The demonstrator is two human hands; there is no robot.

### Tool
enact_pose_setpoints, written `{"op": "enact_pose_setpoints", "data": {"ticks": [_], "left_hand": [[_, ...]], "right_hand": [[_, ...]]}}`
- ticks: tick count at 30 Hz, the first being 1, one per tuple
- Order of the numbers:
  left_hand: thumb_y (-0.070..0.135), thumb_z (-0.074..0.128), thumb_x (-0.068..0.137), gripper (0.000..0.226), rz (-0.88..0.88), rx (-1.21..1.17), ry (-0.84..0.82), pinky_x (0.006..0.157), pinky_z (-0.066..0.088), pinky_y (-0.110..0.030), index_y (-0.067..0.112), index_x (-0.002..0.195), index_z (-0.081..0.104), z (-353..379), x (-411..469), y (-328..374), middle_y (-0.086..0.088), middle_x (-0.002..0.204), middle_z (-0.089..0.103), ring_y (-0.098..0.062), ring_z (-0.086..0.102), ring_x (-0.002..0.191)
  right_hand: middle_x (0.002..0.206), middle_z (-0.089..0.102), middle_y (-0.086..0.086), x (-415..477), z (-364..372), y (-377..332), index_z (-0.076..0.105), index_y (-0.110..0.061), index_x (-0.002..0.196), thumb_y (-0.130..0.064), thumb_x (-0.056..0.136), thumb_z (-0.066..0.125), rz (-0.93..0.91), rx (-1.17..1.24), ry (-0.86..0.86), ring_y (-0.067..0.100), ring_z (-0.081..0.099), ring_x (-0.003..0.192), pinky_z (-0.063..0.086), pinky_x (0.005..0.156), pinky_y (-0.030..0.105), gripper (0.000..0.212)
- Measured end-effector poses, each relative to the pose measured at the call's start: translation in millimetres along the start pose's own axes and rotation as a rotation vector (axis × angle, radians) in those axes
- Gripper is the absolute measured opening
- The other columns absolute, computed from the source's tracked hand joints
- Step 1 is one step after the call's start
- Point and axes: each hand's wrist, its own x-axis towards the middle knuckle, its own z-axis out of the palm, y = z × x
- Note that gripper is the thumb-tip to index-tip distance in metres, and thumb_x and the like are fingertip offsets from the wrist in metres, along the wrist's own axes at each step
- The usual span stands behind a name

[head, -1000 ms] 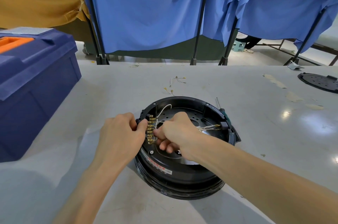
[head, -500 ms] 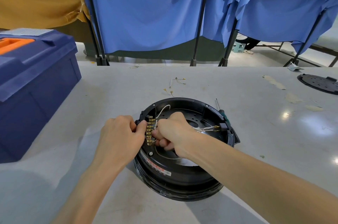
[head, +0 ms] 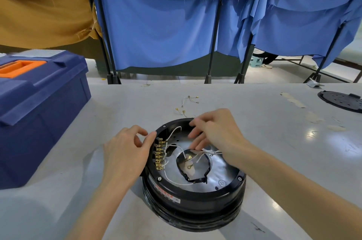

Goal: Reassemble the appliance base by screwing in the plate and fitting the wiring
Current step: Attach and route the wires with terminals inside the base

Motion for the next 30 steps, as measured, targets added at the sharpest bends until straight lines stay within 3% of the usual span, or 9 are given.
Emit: {"op": "enact_pose_setpoints", "data": {"ticks": [2,4,6,11,15,19,22,25,30], "left_hand": [[0.049,0.063,0.086,0.018,-0.044,-0.086,-0.054,0.080,0.050,-0.036,0.034,0.087,0.072,4,6,1,0.011,0.072,0.064,-0.010,0.061,0.076],[0.045,0.067,0.085,0.017,-0.097,-0.219,-0.111,0.084,0.050,-0.030,0.033,0.094,0.076,9,11,2,0.017,0.081,0.069,0.000,0.064,0.083],[0.039,0.072,0.083,0.015,-0.149,-0.326,-0.167,0.085,0.050,-0.023,0.031,0.095,0.077,13,16,2,0.019,0.084,0.073,0.007,0.065,0.083],[0.026,0.074,0.083,0.010,-0.122,-0.358,-0.214,0.081,0.050,-0.017,0.026,0.092,0.078,18,31,-3,0.018,0.083,0.074,0.008,0.067,0.080],[0.022,0.073,0.084,0.012,-0.076,-0.322,-0.207,0.074,0.045,-0.005,0.027,0.094,0.077,19,44,-6,0.018,0.084,0.073,0.012,0.065,0.082],[0.023,0.074,0.083,0.010,-0.051,-0.298,-0.179,0.069,0.043,-0.001,0.031,0.088,0.077,21,47,-10,0.022,0.078,0.072,0.013,0.065,0.077],[0.025,0.074,0.084,0.010,-0.041,-0.300,-0.193,0.065,0.042,0.003,0.033,0.088,0.077,21,46,-12,0.026,0.077,0.071,0.012,0.066,0.077],[0.024,0.073,0.084,0.012,-0.039,-0.313,-0.199,0.070,0.045,-0.002,0.034,0.087,0.077,20,46,-13,0.027,0.078,0.071,0.010,0.066,0.078],[0.024,0.073,0.084,0.011,-0.061,-0.338,-0.197,0.080,0.050,-0.016,0.034,0.088,0.078,19,45,-11,0.025,0.081,0.073,0.008,0.067,0.081]], "right_hand": [[0.077,0.075,0.004,19,-11,6,0.073,-0.007,0.093,-0.013,0.095,0.059,-0.164,-0.220,0.149,0.019,0.071,0.072,0.057,0.068,0.028,0.016],[0.107,0.073,-0.002,31,-18,11,0.074,-0.015,0.104,-0.017,0.094,0.061,-0.237,-0.396,0.148,0.012,0.064,0.103,0.043,0.091,0.021,0.017],[0.125,0.066,0.000,41,-20,19,0.070,-0.017,0.116,-0.015,0.094,0.060,-0.231,-0.489,0.059,0.014,0.056,0.119,0.033,0.094,0.017,0.025],[0.128,0.064,0.007,54,-14,29,0.065,-0.014,0.126,-0.002,0.096,0.049,-0.194,-0.556,0.039,0.022,0.059,0.116,0.042,0.094,0.019,0.037],[0.125,0.065,0.005,63,-8,30,0.068,-0.014,0.123,0.000,0.095,0.046,-0.199,-0.513,-0.008,0.019,0.060,0.115,0.040,0.084,0.014,0.038],[0.090,0.073,0.004,91,-18,29,0.074,-0.010,0.105,-0.001,0.091,0.056,-0.151,-0.372,0.006,0.017,0.065,0.086,0.046,0.068,0.013,0.025],[0.101,0.072,0.011,123,-25,38,0.071,-0.005,0.109,-0.004,0.092,0.060,-0.089,-0.352,0.039,0.022,0.067,0.091,0.052,0.080,0.026,0.020],[0.112,0.068,0.012,149,-16,51,0.068,-0.004,0.116,-0.013,0.089,0.067,-0.099,-0.491,-0.060,0.022,0.063,0.102,0.049,0.090,0.028,0.028],[0.103,0.068,0.012,175,2,56,0.070,-0.001,0.106,-0.017,0.083,0.072,-0.191,-0.713,-0.065,0.023,0.061,0.095,0.045,0.081,0.027,0.027]]}}
